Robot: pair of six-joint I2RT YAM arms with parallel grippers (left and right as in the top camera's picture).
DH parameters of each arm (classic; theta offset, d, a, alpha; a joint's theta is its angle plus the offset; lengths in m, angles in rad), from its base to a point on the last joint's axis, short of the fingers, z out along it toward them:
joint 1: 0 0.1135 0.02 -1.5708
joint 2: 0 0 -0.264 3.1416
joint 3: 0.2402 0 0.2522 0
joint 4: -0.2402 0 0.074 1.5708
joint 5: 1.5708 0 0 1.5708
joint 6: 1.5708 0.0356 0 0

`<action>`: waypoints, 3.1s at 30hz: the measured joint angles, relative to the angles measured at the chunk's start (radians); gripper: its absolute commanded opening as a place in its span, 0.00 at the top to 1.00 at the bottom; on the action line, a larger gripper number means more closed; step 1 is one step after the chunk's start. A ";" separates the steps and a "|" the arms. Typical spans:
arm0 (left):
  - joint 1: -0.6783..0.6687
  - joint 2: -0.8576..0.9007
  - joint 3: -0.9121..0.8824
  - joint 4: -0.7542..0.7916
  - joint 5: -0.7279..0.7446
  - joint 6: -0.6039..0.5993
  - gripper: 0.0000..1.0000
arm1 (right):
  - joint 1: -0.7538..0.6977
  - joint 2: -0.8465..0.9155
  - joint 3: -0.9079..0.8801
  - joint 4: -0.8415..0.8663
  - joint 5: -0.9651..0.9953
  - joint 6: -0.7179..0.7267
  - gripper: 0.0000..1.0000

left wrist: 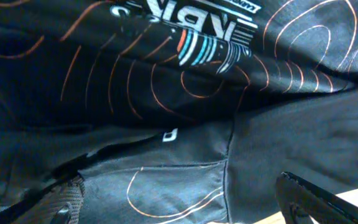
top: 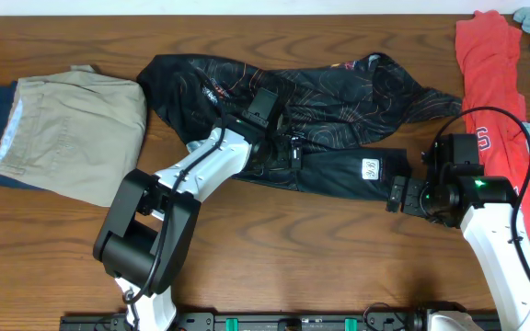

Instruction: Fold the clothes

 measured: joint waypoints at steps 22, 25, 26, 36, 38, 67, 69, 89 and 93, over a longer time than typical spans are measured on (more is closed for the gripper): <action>0.133 -0.019 0.000 -0.012 -0.122 0.012 0.06 | 0.000 0.000 0.000 0.011 0.001 0.000 0.01; 0.110 -0.011 0.000 -0.011 -0.125 0.016 0.07 | 0.000 0.000 0.000 0.011 0.001 0.000 0.01; 0.106 -0.005 0.000 -0.010 -0.125 0.016 0.08 | 0.000 0.000 0.000 0.011 0.001 0.000 0.01; 0.103 0.045 0.002 -0.003 -0.141 0.022 0.42 | 0.000 0.000 0.000 0.010 0.001 0.000 0.01; 0.104 0.045 0.002 -0.004 -0.141 0.017 0.56 | 0.000 0.000 0.000 0.010 0.002 0.000 0.01; 0.257 -0.324 0.001 -0.659 -0.267 0.023 0.94 | 0.000 -0.001 0.000 -0.002 0.012 0.000 0.01; 0.292 -0.360 0.001 -0.699 -0.294 0.023 0.92 | 0.000 -0.001 0.000 -0.002 0.014 0.000 0.01; 0.245 -0.383 0.001 -0.650 -0.168 -0.070 0.20 | 0.000 -0.001 0.000 -0.002 0.015 0.000 0.01; 0.141 -0.382 -0.008 -0.570 -0.153 -0.132 0.17 | 0.000 -0.001 0.000 -0.002 0.015 0.000 0.01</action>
